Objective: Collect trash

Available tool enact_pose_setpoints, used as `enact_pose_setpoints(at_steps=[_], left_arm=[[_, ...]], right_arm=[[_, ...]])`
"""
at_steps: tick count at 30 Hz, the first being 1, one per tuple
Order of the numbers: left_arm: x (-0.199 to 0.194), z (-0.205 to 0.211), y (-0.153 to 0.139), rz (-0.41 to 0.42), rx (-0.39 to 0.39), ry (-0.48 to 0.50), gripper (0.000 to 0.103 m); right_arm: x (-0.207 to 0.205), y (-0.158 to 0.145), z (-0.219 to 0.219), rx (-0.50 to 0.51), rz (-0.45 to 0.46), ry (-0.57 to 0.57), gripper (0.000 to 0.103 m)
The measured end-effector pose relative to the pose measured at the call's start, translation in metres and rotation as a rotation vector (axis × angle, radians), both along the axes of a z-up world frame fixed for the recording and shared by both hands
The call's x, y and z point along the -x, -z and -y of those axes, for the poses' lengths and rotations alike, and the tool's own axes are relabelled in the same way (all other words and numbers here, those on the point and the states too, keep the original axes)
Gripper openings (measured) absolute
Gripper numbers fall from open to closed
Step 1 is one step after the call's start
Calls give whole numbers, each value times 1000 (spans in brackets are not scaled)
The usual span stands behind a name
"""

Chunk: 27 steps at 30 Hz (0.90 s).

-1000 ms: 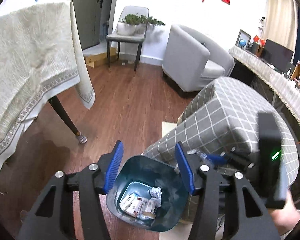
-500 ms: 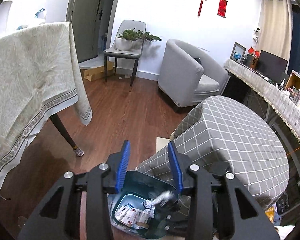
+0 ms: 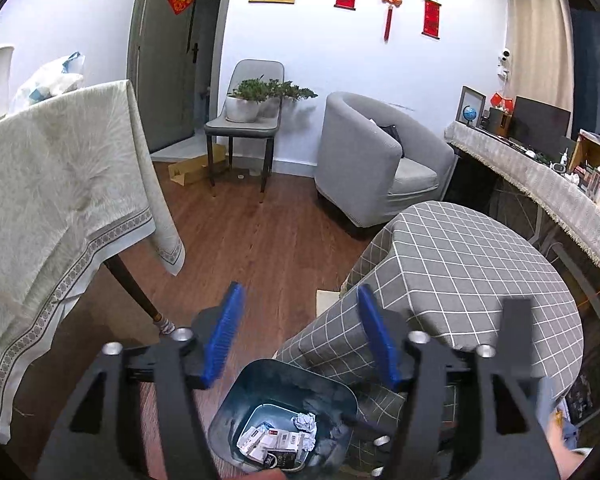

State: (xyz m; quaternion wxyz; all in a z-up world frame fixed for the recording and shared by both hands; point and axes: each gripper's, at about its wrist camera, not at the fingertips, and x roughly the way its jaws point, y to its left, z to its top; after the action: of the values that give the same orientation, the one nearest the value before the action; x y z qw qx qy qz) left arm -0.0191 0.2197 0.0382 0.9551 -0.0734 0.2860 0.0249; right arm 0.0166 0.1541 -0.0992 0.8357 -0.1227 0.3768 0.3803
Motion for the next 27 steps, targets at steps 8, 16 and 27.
enact_pose_setpoints(at_steps=[8, 16, 27], left_arm=[[8, 23, 2, 39, -47, 22, 91], [19, 52, 11, 62, -90, 24, 97], [33, 81, 30, 42, -151, 31, 100]], right_arm=[[9, -58, 69, -101, 230, 186, 88], [16, -72, 157, -150, 347, 410, 97], [36, -58, 245, -144, 377, 543, 98]])
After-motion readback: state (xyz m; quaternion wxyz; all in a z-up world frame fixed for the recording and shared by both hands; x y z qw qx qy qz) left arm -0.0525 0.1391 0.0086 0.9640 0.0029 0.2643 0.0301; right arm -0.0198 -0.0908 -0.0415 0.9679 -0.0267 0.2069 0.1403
